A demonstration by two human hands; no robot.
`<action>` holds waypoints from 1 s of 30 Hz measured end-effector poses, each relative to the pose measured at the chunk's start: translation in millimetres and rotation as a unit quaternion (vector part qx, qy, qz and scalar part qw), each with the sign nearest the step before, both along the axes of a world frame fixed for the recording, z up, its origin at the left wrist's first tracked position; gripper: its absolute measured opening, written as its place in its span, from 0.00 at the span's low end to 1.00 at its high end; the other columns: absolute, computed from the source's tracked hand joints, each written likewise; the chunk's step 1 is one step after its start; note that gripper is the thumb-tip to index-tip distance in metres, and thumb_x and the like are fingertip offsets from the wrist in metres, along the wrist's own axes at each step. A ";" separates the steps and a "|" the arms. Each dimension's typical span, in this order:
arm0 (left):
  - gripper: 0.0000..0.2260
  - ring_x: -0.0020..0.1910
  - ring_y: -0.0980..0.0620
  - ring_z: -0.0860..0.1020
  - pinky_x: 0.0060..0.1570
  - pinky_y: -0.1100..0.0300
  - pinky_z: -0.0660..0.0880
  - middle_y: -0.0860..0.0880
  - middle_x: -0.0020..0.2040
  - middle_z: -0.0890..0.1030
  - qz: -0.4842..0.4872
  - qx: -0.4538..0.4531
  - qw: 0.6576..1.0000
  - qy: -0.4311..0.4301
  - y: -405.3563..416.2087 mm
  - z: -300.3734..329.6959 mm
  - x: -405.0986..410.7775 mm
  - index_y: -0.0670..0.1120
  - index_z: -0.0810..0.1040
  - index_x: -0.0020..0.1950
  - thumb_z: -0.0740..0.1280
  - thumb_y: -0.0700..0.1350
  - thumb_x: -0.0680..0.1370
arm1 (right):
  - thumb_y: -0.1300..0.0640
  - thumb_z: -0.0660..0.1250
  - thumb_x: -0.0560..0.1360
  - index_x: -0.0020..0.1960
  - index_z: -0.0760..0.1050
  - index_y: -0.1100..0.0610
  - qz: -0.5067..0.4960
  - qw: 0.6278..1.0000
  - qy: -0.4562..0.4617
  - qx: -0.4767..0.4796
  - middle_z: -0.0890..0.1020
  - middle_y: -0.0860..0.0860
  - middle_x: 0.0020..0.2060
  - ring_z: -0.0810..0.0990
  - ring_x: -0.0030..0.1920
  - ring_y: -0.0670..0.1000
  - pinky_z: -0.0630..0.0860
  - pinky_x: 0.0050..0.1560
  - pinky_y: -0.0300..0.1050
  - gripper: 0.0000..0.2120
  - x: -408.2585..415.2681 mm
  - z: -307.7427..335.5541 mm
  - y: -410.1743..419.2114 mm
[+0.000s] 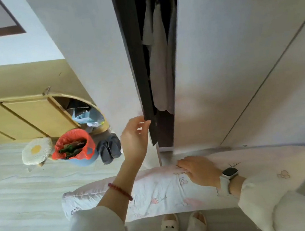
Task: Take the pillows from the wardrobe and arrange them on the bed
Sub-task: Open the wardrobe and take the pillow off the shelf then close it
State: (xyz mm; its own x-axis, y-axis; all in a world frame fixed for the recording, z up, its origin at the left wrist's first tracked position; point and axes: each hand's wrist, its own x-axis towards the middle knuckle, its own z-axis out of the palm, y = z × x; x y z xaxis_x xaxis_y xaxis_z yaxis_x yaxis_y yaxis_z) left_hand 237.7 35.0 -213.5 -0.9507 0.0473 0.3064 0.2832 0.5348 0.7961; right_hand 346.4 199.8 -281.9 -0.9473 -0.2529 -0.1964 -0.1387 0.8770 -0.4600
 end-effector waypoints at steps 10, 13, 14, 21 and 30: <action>0.05 0.41 0.48 0.74 0.38 0.58 0.66 0.46 0.49 0.76 -0.026 -0.110 0.994 0.013 119.9 6.8 -103.3 0.44 0.75 0.45 0.65 0.46 0.76 | 0.66 0.56 0.74 0.45 0.70 0.57 -0.098 0.994 0.041 -0.027 0.70 0.47 0.32 0.68 0.35 0.52 0.58 0.33 0.37 0.06 -6.1 7.8 83.5; 0.05 0.44 0.46 0.74 0.37 0.56 0.66 0.46 0.50 0.76 -0.017 -0.122 0.992 0.008 138.3 9.0 -127.2 0.45 0.75 0.45 0.65 0.46 0.76 | 0.66 0.56 0.73 0.43 0.67 0.56 -0.118 0.992 0.040 -0.030 0.67 0.47 0.31 0.66 0.33 0.52 0.57 0.29 0.37 0.07 -10.2 5.8 99.9; 0.05 0.45 0.46 0.75 0.37 0.56 0.66 0.46 0.50 0.76 -0.011 -0.121 0.993 0.002 146.0 9.9 -135.5 0.45 0.75 0.46 0.65 0.46 0.75 | 0.67 0.56 0.73 0.41 0.65 0.54 -0.125 0.991 0.037 -0.037 0.66 0.47 0.29 0.66 0.33 0.52 0.56 0.29 0.35 0.08 -12.2 3.3 106.5; 0.08 0.49 0.45 0.76 0.40 0.55 0.68 0.47 0.52 0.78 0.022 -0.135 0.990 -0.018 168.4 17.4 -177.4 0.47 0.75 0.47 0.68 0.50 0.73 | 0.67 0.57 0.74 0.44 0.68 0.58 -0.168 0.983 0.041 -0.056 0.73 0.53 0.34 0.67 0.36 0.51 0.60 0.34 0.40 0.06 -25.0 -3.6 136.7; 0.12 0.43 0.49 0.72 0.39 0.56 0.66 0.47 0.52 0.79 0.057 -0.097 0.990 -0.089 179.7 20.7 -191.7 0.45 0.73 0.50 0.68 0.51 0.72 | 0.66 0.56 0.73 0.43 0.68 0.59 -0.149 0.987 0.041 -0.047 0.69 0.47 0.33 0.67 0.34 0.49 0.60 0.32 0.34 0.05 -43.5 -7.4 141.2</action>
State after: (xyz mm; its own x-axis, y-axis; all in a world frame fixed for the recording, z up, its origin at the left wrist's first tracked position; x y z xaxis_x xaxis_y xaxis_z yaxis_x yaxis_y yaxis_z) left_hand 46.0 214.7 -192.8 -0.9914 -0.0227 0.1289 0.0757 0.7035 0.7067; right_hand 302.9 340.9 -289.3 -0.9942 0.0253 -0.1042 0.0779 0.8382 -0.5398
